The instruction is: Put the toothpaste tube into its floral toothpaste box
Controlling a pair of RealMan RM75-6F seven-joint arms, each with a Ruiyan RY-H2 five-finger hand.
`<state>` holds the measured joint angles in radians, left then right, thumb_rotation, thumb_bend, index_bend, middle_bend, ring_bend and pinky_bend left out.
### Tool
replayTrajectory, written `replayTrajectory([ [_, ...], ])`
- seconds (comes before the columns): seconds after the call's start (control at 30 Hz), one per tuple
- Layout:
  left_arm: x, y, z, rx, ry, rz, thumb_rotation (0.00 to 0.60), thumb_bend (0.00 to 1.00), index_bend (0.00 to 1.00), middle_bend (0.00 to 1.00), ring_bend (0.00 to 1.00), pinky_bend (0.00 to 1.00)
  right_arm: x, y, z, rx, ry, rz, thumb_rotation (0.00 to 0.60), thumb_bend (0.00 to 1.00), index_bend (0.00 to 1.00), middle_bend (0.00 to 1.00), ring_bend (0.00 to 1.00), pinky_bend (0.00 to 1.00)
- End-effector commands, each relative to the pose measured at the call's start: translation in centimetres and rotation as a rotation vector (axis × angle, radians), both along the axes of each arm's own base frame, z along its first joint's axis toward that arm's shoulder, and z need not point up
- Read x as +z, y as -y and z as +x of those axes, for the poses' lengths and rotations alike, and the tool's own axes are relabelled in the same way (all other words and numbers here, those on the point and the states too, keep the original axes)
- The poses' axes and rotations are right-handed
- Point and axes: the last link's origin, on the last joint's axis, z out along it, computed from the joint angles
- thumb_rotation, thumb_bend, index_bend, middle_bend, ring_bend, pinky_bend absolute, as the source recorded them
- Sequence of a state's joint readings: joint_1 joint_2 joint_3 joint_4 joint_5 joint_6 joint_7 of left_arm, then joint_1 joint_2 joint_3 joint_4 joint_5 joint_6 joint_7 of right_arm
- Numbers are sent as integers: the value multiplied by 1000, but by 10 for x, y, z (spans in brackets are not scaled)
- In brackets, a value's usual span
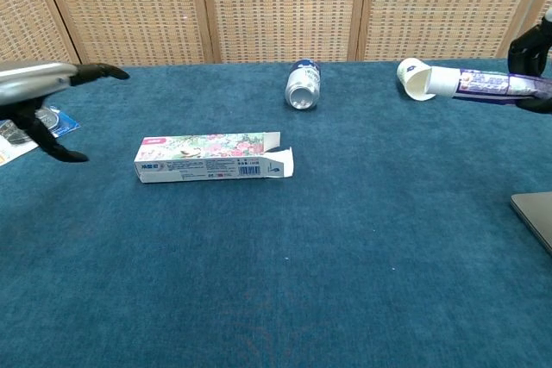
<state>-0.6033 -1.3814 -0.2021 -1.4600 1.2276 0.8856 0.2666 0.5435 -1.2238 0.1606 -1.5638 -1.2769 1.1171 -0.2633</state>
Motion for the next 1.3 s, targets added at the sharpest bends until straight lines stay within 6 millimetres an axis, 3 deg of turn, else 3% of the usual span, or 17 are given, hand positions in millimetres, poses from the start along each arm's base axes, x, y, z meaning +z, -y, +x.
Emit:
replayTrajectory([
  [0.03,-31,-21,16,8,0,-41,600,208,0,0,0,0,6,-4,-1,4,-13,-8,600,592,581,604,431,413],
  [0.27,-68,-42,37,14,11,-87,600,209,0,0,0,11,18,-6,-2,6,-32,-25,600,598,581,606,431,414],
  [0.4,-87,-51,47,26,26,-129,600,209,0,26,26,145,21,-7,-2,9,-45,-30,600,601,581,608,431,414],
  [0.47,-94,-54,53,22,26,-137,600,209,30,114,106,220,23,-7,-2,10,-52,-33,600,604,581,609,430,414],
  [0.53,-99,-55,57,19,26,-144,600,209,134,246,219,307,24,-7,-2,9,-57,-35,600,604,581,610,431,414],
  [0.6,-100,-56,60,15,27,-144,600,208,321,393,346,408,26,-8,-1,10,-61,-38,600,605,581,610,431,414],
  [0.7,-100,-57,63,7,32,-128,600,209,496,531,464,494,31,-8,1,17,-76,-46,600,606,581,610,431,414],
  [0.77,-98,-56,64,9,48,-121,600,209,529,558,487,511,35,-9,3,26,-87,-53,600,608,581,610,432,414],
  [0.87,-92,-55,67,27,120,-112,600,209,548,563,496,512,41,-10,8,43,-111,-64,600,609,581,611,433,414],
  [1.07,-62,-48,83,0,488,-118,600,209,561,568,498,513,63,-18,30,109,-154,-112,600,608,581,611,433,414],
  [1.3,-49,-38,93,-99,759,-179,600,209,561,567,498,513,84,-22,52,169,-215,-165,600,609,581,611,433,414],
])
